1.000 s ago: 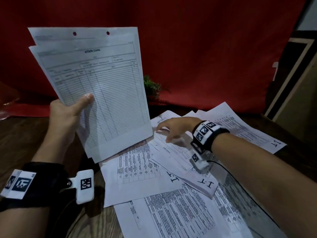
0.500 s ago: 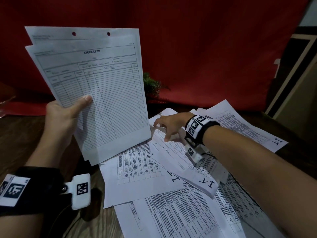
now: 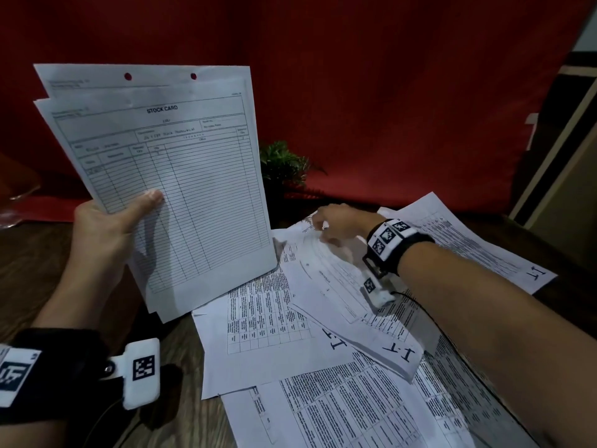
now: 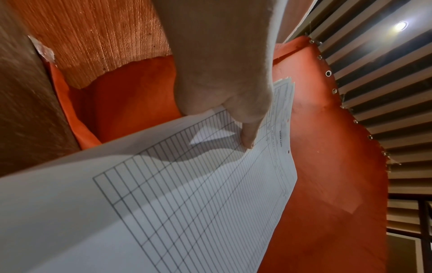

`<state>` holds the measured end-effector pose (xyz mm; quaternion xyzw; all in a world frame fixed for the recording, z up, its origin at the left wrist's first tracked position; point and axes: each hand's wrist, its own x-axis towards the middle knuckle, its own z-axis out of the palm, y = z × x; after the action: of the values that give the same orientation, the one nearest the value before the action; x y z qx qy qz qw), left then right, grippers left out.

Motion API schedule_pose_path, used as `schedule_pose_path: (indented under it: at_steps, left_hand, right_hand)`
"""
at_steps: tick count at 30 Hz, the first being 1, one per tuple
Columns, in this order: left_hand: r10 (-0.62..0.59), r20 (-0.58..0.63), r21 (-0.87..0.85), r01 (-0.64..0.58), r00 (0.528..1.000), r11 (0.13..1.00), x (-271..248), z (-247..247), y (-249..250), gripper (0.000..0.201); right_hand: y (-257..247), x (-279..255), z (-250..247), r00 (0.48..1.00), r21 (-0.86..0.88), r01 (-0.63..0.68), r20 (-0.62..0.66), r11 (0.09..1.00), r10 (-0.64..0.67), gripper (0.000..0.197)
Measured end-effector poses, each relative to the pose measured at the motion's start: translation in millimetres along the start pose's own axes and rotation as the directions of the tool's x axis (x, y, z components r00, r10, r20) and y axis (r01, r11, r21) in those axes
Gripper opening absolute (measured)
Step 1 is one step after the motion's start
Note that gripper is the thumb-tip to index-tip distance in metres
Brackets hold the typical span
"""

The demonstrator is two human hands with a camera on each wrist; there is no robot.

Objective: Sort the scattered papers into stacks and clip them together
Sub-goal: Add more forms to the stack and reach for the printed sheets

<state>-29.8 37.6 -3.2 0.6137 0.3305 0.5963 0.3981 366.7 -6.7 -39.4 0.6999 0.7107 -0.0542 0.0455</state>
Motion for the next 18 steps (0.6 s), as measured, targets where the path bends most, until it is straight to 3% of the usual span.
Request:
schedule_pose_path:
  at_steps: [2, 4, 8, 10, 13, 15, 18]
  left_hand:
    - [-0.013, -0.008, 0.008, 0.013, 1.0, 1.0, 2, -3, -2, 0.017]
    - [-0.02, -0.012, 0.007, 0.02, 1.0, 1.0, 0, -1, 1, 0.023]
    - [-0.052, 0.007, -0.032, 0.053, 0.999, 0.998, -4, 8, 4, 0.034]
    - [-0.043, 0.026, -0.02, 0.043, 0.999, 0.999, -8, 15, 7, 0.038]
    - [-0.031, 0.007, -0.04, 0.031, 0.999, 0.999, -7, 24, 3, 0.03]
    - [-0.046, 0.017, -0.056, 0.047, 0.999, 0.997, -5, 29, 1, 0.023]
    - [-0.087, 0.082, -0.092, 0.095, 0.993, 0.991, 0, 41, 0, 0.024]
  right_hand:
    - [15, -10, -10, 0.995, 0.127, -0.044, -0.085, 0.991, 0.055, 0.018]
    - [31, -25, -22, 0.978, 0.14, -0.105, -0.166, 0.985, 0.127, 0.013]
    - [67, -55, -41, 0.916, 0.264, -0.171, -0.313, 0.949, 0.252, 0.004]
    - [85, -71, -51, 0.846, 0.412, -0.161, -0.41, 0.897, 0.34, 0.009]
    - [106, -100, -69, 0.709, 0.633, 0.033, -0.56, 0.773, 0.428, 0.014]
    - [119, -120, -81, 0.619, 0.704, 0.162, -0.618, 0.691, 0.485, 0.019]
    - [139, -153, -99, 0.476, 0.73, 0.231, -0.661, 0.643, 0.58, 0.017]
